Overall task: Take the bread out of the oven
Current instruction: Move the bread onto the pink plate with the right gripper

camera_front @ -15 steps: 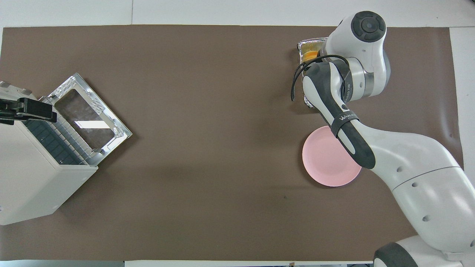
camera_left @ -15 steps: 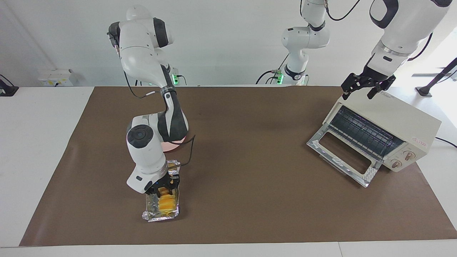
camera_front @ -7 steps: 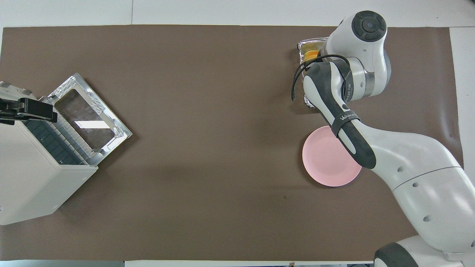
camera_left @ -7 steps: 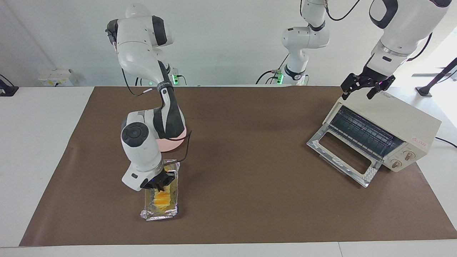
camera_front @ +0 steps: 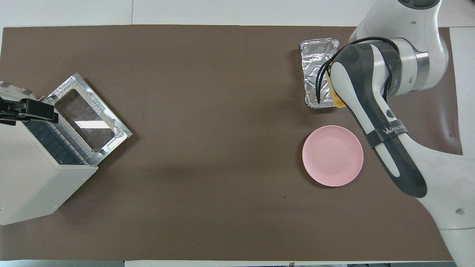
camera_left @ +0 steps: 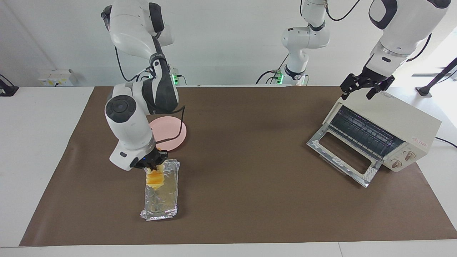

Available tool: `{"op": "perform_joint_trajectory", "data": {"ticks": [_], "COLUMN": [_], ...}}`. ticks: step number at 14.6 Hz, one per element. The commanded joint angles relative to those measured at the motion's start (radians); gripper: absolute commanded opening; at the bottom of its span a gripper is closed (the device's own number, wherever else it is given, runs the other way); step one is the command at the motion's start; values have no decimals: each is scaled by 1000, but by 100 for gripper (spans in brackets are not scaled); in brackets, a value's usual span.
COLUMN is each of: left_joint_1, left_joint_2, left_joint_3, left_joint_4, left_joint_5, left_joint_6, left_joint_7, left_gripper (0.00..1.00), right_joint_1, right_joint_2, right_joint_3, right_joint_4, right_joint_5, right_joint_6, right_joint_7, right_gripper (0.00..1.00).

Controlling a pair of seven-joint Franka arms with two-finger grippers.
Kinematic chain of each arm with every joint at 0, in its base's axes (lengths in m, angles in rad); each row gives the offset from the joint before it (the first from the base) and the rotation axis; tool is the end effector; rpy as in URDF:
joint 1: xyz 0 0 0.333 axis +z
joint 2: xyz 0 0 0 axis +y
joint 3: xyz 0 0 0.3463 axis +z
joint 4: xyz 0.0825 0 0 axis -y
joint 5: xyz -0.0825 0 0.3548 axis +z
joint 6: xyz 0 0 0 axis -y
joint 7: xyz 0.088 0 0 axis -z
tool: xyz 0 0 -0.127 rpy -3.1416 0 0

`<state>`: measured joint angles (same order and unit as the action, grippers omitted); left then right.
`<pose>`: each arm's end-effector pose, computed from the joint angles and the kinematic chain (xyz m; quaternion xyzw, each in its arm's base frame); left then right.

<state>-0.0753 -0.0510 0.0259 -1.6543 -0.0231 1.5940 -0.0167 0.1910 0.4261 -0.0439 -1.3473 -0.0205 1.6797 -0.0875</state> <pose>0.5081 -0.0276 0.6262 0.9998 -0.0160 -0.0051 0.0120 0.6505 0.0994 0.4893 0.9915 0.1200 -0.0460 0.0207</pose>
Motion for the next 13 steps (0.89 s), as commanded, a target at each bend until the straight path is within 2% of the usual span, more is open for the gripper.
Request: {"op": "perform_joint_trajectory", "data": {"ticks": [1,4,6,9,13], "left_joint_1": [-12,-12,-12,-12,-12], "left_joint_2": [-15,-20,-20,-21,-21], "left_joint_3": [9,9,9,9,9], "left_joint_4": [-19,-25,-27,-35,-39], "left_joint_5": [-6,-6,-6,-6,-6], "left_joint_6": [3,6,6,14,14], "left_joint_7": [11,11,11,11,12], "left_gripper": [100,100,100,100,100], "right_joint_1": [-4,-4,-2,10,31], "right_joint_2": [-257,-472,-550,-622,-612], "right_joint_3": [7,7,7,9,13], "right_joint_4": [-336,-652,-791,-967,-1088], "right_joint_5": [4,7,7,7,7], "right_joint_6": [53,199,274,433,616], "right_joint_7": [-3,2,18,52,80], "right_gripper": [0,0,0,0,0]}}
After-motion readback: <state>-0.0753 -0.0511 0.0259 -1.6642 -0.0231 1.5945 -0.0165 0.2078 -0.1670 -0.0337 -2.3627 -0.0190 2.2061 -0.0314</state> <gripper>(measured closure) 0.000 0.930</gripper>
